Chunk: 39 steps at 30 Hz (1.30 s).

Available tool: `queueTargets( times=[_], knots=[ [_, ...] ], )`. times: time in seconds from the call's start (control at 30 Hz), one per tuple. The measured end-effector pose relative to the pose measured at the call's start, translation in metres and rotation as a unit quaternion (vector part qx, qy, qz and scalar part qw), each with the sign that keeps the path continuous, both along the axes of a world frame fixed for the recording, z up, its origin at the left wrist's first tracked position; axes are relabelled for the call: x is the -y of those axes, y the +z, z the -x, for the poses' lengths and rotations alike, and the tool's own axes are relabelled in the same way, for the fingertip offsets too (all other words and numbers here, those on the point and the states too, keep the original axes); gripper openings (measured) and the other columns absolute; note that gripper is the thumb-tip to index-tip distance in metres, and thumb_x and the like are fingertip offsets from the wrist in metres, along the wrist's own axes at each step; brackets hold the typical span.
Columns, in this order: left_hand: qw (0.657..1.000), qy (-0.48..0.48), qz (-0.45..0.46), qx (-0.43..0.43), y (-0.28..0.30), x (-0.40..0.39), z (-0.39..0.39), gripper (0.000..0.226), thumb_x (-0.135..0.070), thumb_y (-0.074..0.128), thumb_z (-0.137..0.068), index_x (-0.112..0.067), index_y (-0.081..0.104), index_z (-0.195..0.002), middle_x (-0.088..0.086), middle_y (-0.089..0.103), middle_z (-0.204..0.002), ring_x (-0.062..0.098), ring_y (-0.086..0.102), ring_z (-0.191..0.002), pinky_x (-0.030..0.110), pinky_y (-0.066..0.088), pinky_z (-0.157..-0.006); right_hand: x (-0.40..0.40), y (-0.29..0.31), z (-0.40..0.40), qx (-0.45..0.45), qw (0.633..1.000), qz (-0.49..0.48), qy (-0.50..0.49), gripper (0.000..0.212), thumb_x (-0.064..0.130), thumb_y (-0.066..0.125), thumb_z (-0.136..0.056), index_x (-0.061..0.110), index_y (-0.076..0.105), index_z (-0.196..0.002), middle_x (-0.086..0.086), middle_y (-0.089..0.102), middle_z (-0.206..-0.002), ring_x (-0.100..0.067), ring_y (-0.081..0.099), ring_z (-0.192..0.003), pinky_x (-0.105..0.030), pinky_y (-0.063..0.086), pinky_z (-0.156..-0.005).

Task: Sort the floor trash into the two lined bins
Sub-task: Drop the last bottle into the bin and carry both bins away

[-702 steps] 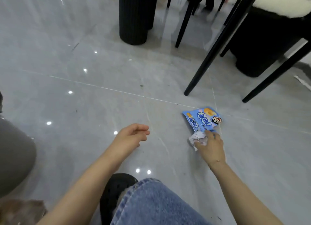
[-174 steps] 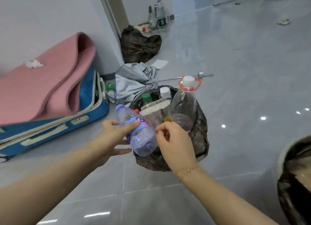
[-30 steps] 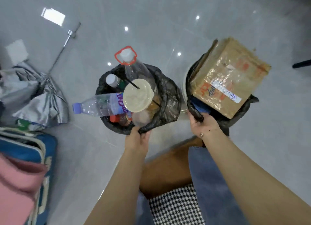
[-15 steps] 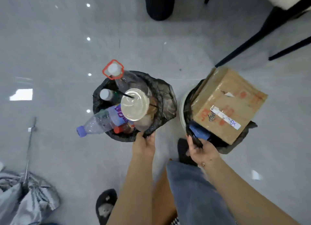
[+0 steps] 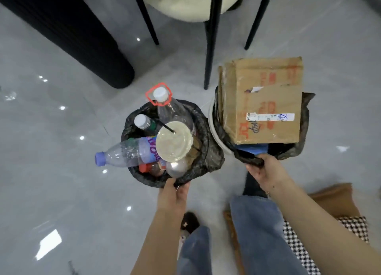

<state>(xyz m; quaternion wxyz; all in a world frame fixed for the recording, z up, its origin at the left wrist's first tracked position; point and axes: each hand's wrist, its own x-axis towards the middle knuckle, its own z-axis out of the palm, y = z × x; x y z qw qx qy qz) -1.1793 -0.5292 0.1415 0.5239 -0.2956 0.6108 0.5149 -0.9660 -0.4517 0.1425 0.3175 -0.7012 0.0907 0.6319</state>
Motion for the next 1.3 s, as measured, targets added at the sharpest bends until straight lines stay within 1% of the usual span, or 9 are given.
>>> queueTargets(
  times=[0.27, 0.47, 0.6, 0.8, 0.9, 0.97, 1.1, 1.2, 1.3],
  knots=[
    [0.990, -0.129, 0.050, -0.022, 0.009, -0.077, -0.101, 0.035, -0.001, 0.050, -0.095, 0.000, 0.053, -0.130, 0.012, 0.066, -0.097, 0.020, 0.063, -0.084, 0.035, 0.060, -0.077, -0.020, -0.004, -0.111, 0.006, 0.997, 0.019, -0.076, 0.014, 0.011, 0.044, -0.098, 0.003, 0.045, -0.110, -0.017, 0.061, -0.092, -0.023, 0.060, -0.067, -0.034, 0.048, -0.049],
    [0.980, -0.187, 0.056, -0.046, 0.005, -0.145, -0.238, 0.038, 0.000, 0.047, -0.096, 0.000, 0.050, -0.133, 0.015, 0.063, -0.117, 0.020, 0.063, -0.089, 0.033, 0.055, -0.083, -0.058, -0.003, -0.226, -0.014, 0.979, 0.033, -0.203, 0.020, 0.008, 0.045, -0.096, 0.007, 0.051, -0.116, -0.009, 0.063, -0.085, -0.022, 0.062, -0.069, -0.017, 0.038, -0.032],
    [0.978, -0.203, 0.043, -0.012, 0.004, -0.197, -0.335, 0.036, 0.003, 0.041, -0.096, 0.001, 0.050, -0.131, 0.015, 0.058, -0.128, 0.022, 0.061, -0.093, 0.032, 0.059, -0.081, -0.084, -0.003, -0.299, -0.028, 0.960, 0.034, -0.276, 0.034, 0.008, 0.044, -0.095, 0.006, 0.050, -0.128, -0.009, 0.062, -0.089, -0.018, 0.060, -0.064, -0.017, 0.039, -0.033],
    [0.968, -0.247, 0.038, -0.002, 0.016, -0.278, -0.446, 0.021, 0.005, 0.042, -0.095, 0.001, 0.055, -0.112, 0.016, 0.063, -0.098, 0.025, 0.061, -0.086, 0.039, 0.046, -0.098, -0.123, 0.007, -0.401, -0.014, 0.942, 0.049, -0.331, 0.033, 0.008, 0.045, -0.095, 0.007, 0.046, -0.128, -0.012, 0.064, -0.094, -0.020, 0.061, -0.068, -0.026, 0.043, -0.042],
    [0.949, -0.311, 0.044, -0.007, 0.016, -0.318, -0.490, 0.030, 0.003, 0.045, -0.095, 0.005, 0.052, -0.124, 0.020, 0.061, -0.120, 0.030, 0.061, -0.104, 0.033, 0.057, -0.080, -0.146, 0.019, -0.447, -0.005, 0.931, 0.045, -0.362, 0.027, 0.006, 0.044, -0.096, 0.011, 0.046, -0.122, -0.012, 0.062, -0.093, -0.022, 0.061, -0.072, -0.029, 0.042, -0.054],
    [0.937, -0.349, 0.035, -0.010, 0.010, -0.348, -0.519, 0.035, 0.002, 0.048, -0.094, 0.005, 0.051, -0.129, 0.020, 0.062, -0.117, 0.030, 0.063, -0.101, 0.030, 0.061, -0.063, -0.165, 0.019, -0.476, -0.007, 0.924, 0.027, -0.382, 0.029, 0.006, 0.044, -0.096, 0.011, 0.047, -0.124, -0.013, 0.061, -0.104, -0.023, 0.061, -0.075, -0.027, 0.042, -0.051],
    [0.914, -0.405, 0.022, -0.029, 0.001, -0.415, -0.588, 0.040, 0.001, 0.048, -0.094, 0.003, 0.049, -0.134, 0.016, 0.064, -0.096, 0.024, 0.062, -0.081, 0.032, 0.059, -0.071, -0.214, 0.016, -0.534, -0.002, 0.910, 0.019, -0.414, 0.034, 0.007, 0.044, -0.095, 0.010, 0.050, -0.128, -0.011, 0.062, -0.106, -0.020, 0.063, -0.070, -0.017, 0.043, -0.038],
    [0.887, -0.461, 0.022, -0.022, -0.004, -0.470, -0.646, 0.039, 0.002, 0.047, -0.095, 0.002, 0.047, -0.134, 0.017, 0.063, -0.107, 0.025, 0.061, -0.082, 0.032, 0.059, -0.067, -0.258, 0.012, -0.586, 0.008, 0.900, 0.014, -0.436, 0.027, 0.006, 0.043, -0.095, 0.013, 0.051, -0.120, -0.009, 0.063, -0.098, -0.021, 0.060, -0.073, -0.024, 0.044, -0.048],
    [0.871, -0.490, 0.009, -0.027, -0.017, -0.518, -0.700, 0.042, 0.002, 0.046, -0.096, -0.001, 0.045, -0.137, 0.023, 0.058, -0.128, 0.027, 0.061, -0.089, 0.037, 0.049, -0.083, -0.301, 0.006, -0.642, 0.007, 0.895, 0.022, -0.445, 0.023, 0.006, 0.043, -0.095, 0.013, 0.048, -0.116, -0.009, 0.062, -0.098, -0.021, 0.059, -0.073, -0.027, 0.042, -0.055]
  ],
)
